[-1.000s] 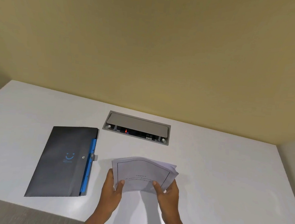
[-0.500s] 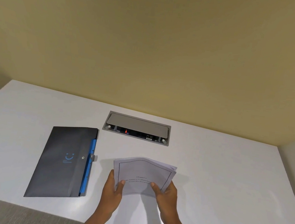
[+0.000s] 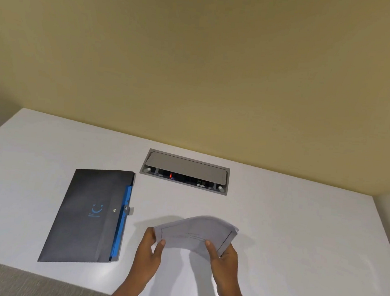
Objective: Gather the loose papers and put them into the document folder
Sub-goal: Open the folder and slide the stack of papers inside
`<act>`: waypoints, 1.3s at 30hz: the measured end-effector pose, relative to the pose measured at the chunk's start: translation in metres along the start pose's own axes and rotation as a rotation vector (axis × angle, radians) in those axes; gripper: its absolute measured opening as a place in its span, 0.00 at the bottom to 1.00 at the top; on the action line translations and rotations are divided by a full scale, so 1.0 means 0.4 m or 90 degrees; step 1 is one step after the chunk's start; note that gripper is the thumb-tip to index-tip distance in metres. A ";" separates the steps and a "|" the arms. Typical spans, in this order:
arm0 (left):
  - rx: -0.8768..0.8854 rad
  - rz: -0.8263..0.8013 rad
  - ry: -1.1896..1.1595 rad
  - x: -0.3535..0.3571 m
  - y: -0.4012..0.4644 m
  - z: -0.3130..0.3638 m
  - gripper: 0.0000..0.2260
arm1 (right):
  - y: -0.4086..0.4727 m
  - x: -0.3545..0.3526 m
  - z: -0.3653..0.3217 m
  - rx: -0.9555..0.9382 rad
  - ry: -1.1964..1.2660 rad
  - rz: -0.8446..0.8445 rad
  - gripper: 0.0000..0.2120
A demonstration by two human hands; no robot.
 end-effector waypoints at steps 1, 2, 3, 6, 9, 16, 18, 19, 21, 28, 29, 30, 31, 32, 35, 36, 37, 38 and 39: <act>0.021 0.026 0.033 -0.015 0.008 0.000 0.18 | 0.002 -0.001 -0.002 -0.002 -0.003 0.009 0.08; 0.050 0.064 0.071 -0.035 0.015 0.000 0.18 | 0.004 -0.006 0.000 -0.001 -0.010 0.022 0.09; 0.078 0.115 0.115 -0.064 0.020 0.000 0.17 | 0.007 -0.012 0.004 0.002 -0.019 0.041 0.10; 0.105 0.254 0.285 -0.172 0.049 -0.017 0.19 | 0.014 -0.035 0.019 0.015 -0.066 0.098 0.10; 0.013 0.243 0.411 -0.251 0.088 -0.060 0.21 | 0.014 -0.064 0.058 0.065 -0.089 0.133 0.09; -0.070 0.162 0.650 -0.297 0.151 -0.136 0.37 | -0.016 -0.115 0.126 0.136 -0.151 0.142 0.12; -0.075 0.154 0.663 -0.304 0.169 -0.142 0.38 | -0.022 -0.127 0.122 0.135 -0.159 0.147 0.12; -0.080 0.150 0.663 -0.307 0.179 -0.143 0.38 | -0.023 -0.132 0.121 0.137 -0.165 0.147 0.12; -0.091 0.141 0.661 -0.317 0.196 -0.146 0.40 | -0.023 -0.138 0.117 0.143 -0.177 0.144 0.12; -0.102 0.141 0.703 -0.313 0.210 -0.149 0.42 | -0.023 -0.145 0.099 0.152 -0.199 0.134 0.13; -0.108 0.144 0.703 -0.313 0.211 -0.147 0.42 | -0.025 -0.145 0.094 0.152 -0.202 0.134 0.13; -0.116 0.145 0.698 -0.314 0.211 -0.145 0.42 | -0.028 -0.145 0.087 0.148 -0.205 0.136 0.13; -0.125 0.143 0.687 -0.314 0.212 -0.143 0.42 | -0.032 -0.145 0.079 0.143 -0.209 0.139 0.14; -0.132 0.141 0.671 -0.313 0.212 -0.141 0.41 | -0.035 -0.146 0.072 0.137 -0.213 0.142 0.14; -0.142 0.130 0.631 -0.307 0.207 -0.133 0.36 | -0.040 -0.149 0.051 0.132 -0.211 0.139 0.13; -0.144 0.128 0.630 -0.307 0.207 -0.130 0.35 | -0.041 -0.149 0.040 0.130 -0.207 0.136 0.13; -0.147 0.126 0.632 -0.310 0.206 -0.127 0.33 | -0.043 -0.150 0.029 0.126 -0.204 0.133 0.13; -0.148 0.128 0.628 -0.314 0.205 -0.121 0.33 | -0.045 -0.150 0.016 0.122 -0.200 0.130 0.13; -0.144 0.131 0.615 -0.320 0.203 -0.114 0.32 | -0.046 -0.149 0.003 0.116 -0.193 0.129 0.12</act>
Point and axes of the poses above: each hand's wrist, its own y-axis towards the middle knuckle, its own x-axis out of the palm, z = x × y, the point moved 5 cm from there along y, towards the middle knuckle, and after that the axes turned 3 degrees about -z, right-handed, at the moved point
